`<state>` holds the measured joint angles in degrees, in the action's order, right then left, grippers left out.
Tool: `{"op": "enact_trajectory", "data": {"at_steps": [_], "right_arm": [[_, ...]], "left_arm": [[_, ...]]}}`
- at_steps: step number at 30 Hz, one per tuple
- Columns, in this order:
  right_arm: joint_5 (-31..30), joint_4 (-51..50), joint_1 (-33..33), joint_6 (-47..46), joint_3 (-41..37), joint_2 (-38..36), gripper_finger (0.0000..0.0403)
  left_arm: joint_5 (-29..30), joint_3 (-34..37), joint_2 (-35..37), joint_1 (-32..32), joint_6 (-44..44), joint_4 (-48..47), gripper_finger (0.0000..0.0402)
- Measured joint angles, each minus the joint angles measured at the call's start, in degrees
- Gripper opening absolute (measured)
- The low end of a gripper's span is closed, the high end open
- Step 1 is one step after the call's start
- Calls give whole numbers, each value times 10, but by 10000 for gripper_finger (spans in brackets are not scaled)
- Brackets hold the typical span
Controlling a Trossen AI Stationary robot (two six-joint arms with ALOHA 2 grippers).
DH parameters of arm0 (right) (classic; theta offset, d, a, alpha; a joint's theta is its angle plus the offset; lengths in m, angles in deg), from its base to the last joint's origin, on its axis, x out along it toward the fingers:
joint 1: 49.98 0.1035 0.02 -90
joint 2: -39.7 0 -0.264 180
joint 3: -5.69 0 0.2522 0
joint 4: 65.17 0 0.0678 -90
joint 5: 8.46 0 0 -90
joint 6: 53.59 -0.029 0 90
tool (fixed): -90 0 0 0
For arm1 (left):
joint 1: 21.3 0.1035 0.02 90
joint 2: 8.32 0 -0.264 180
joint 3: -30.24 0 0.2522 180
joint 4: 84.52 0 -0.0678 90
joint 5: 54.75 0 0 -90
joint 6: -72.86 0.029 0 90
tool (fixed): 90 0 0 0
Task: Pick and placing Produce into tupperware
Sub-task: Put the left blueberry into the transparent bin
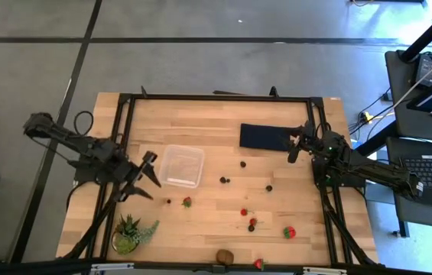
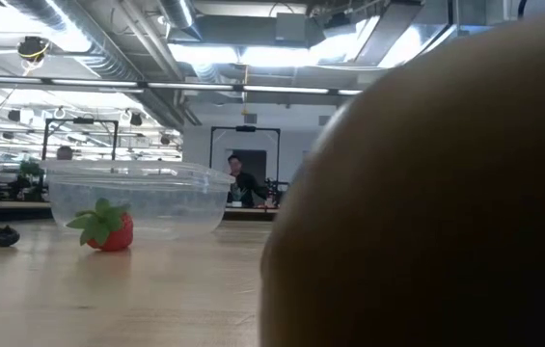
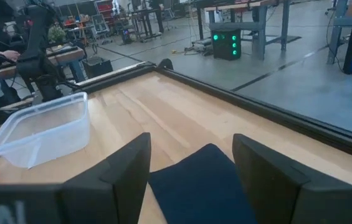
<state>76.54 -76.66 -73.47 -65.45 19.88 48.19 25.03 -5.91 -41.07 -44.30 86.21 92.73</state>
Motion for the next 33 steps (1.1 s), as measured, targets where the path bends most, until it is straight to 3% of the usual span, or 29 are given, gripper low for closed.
{"op": "enact_trajectory", "data": {"at_steps": [6,10,17,27,33], "right_arm": [[0,0,0,1,0,0,228],[0,-1,0,2,0,0,228],[0,-1,0,3,0,0,228],[0,-3,0,0,0,0,228],[0,-3,0,-16,0,0,228]], "left_arm": [[222,15,-42,-92,-90,-3,197],[269,16,-82,-150,-131,18,196],[406,16,-130,-221,-239,30,188],[486,16,-220,-264,-316,27,151],[463,16,-253,-265,-401,25,125]]}}
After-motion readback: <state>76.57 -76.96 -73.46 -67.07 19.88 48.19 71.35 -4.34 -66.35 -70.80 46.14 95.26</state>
